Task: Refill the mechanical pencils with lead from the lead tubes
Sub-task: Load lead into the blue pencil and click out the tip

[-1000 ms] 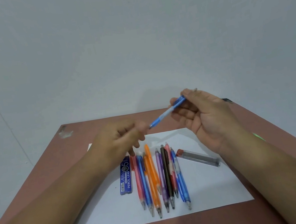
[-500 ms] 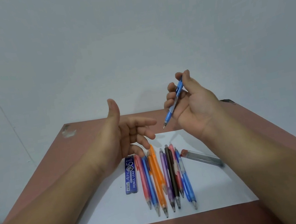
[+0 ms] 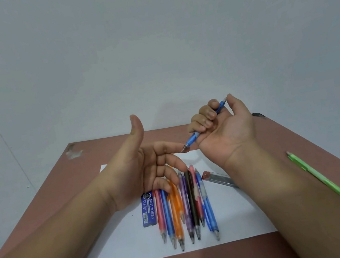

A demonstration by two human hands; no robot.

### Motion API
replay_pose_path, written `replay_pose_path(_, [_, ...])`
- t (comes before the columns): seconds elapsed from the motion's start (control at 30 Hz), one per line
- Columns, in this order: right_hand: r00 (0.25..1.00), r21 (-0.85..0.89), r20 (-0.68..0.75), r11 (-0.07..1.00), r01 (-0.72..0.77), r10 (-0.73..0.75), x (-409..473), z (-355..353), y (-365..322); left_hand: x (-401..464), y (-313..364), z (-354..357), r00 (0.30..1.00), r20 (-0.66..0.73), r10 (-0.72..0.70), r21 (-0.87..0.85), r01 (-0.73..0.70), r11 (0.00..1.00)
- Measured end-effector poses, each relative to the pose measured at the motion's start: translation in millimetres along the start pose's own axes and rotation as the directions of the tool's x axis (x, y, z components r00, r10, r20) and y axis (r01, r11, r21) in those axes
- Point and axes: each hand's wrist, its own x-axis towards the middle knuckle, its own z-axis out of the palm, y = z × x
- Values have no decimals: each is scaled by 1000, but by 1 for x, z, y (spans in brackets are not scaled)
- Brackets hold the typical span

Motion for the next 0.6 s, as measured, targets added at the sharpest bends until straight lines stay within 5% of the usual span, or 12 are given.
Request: replay_pose_path(0.6, [996,54,-41,995,83,-80,-5,-5,-6,-1,-1,0,1000,20,-19,51,18,999])
